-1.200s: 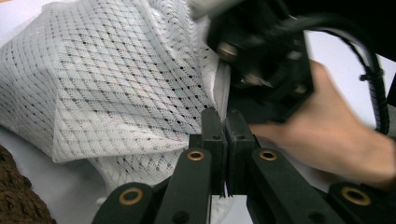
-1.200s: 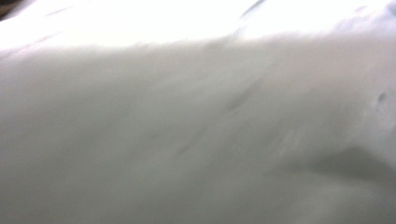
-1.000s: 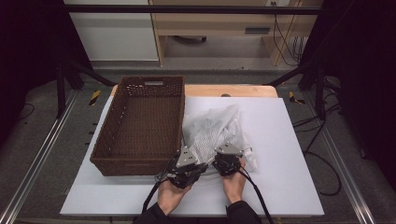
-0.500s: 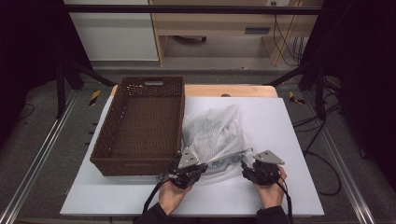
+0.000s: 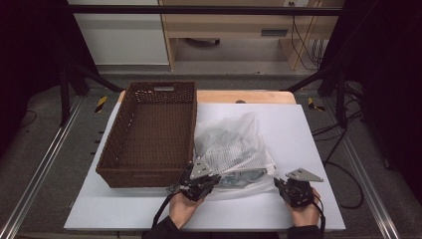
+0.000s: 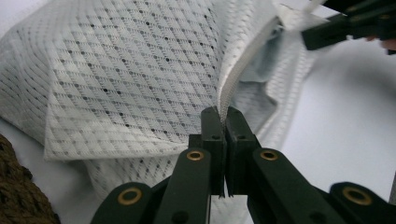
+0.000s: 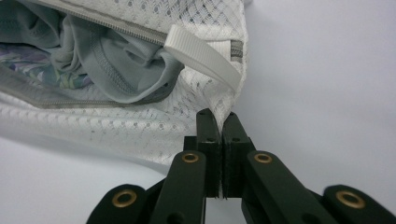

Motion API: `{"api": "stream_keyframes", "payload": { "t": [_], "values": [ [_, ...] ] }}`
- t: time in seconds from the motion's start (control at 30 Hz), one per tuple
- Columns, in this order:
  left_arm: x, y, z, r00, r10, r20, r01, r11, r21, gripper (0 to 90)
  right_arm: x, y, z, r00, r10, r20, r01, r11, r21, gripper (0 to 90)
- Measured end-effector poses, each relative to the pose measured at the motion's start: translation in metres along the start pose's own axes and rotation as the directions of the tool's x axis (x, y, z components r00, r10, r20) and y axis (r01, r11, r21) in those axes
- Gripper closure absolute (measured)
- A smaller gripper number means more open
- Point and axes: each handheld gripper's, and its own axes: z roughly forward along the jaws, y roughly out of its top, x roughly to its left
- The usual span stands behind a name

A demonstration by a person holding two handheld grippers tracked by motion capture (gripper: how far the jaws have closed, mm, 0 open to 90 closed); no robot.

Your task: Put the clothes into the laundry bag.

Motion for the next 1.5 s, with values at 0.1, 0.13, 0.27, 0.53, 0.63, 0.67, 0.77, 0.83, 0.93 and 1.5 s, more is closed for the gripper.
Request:
{"api": "stream_keyframes", "payload": {
  "t": [0.1,0.13,0.27,0.53,0.63,0.67,0.77,0.83,0.93,1.5],
  "values": [
    [-0.005,-0.001,0.005,0.9998,0.015,0.015,-0.016,0.9996,0.022,87.4,0.002,-0.017,-0.006,0.9999,-0.005,-0.009,0.005,0.999,0.045,85.8],
    [-0.007,-0.002,0.007,0.9996,0.022,0.016,-0.022,0.9994,0.028,87.3,0.003,-0.02,-0.006,0.9999,-0.014,-0.007,0.015,0.998,0.055,78.0],
    [-0.009,-0.003,0.01,0.9995,0.025,0.017,-0.025,0.9993,0.028,87.3,0.007,-0.013,-0.013,0.9972,-0.071,-0.022,0.07,0.996,-0.058,57.1],
    [-0.006,0.0,0.006,1.0,0.004,0.009,-0.004,1.0,-0.001,87.3,0.058,0.022,0.003,0.9664,-0.175,-0.188,0.156,0.981,-0.112,66.9],
    [-0.006,0.002,0.006,0.9999,0.003,0.01,-0.003,1.0,-0.007,87.3,0.074,0.029,0.03,0.9678,-0.207,-0.143,0.202,0.978,-0.049,74.4],
    [-0.006,0.002,0.005,0.9999,0.005,0.01,-0.005,0.9999,-0.01,87.3,0.077,0.03,0.04,0.9694,-0.21,-0.127,0.208,0.978,-0.025,76.0],
    [-0.006,0.005,0.004,0.9999,0.006,0.012,-0.005,0.9998,-0.021,87.4,0.081,0.032,0.061,0.9714,-0.211,-0.109,0.213,0.977,0.006,82.7],
    [-0.007,0.007,0.003,0.9996,0.005,0.028,-0.004,0.9996,-0.029,87.5,0.082,0.035,0.068,0.9728,-0.19,-0.133,0.191,0.982,0.001,87.4],
    [-0.013,0.01,0.0,0.9987,0.01,0.051,-0.008,0.9993,-0.038,87.8,0.087,0.042,0.082,0.9773,-0.181,-0.11,0.18,0.984,-0.02,89.0],
    [-0.008,0.006,-0.003,0.9994,0.013,0.032,-0.012,0.9997,-0.023,87.8,0.078,0.045,0.067,0.9902,-0.103,-0.094,0.095,0.991,-0.089,58.3]
  ]
}}
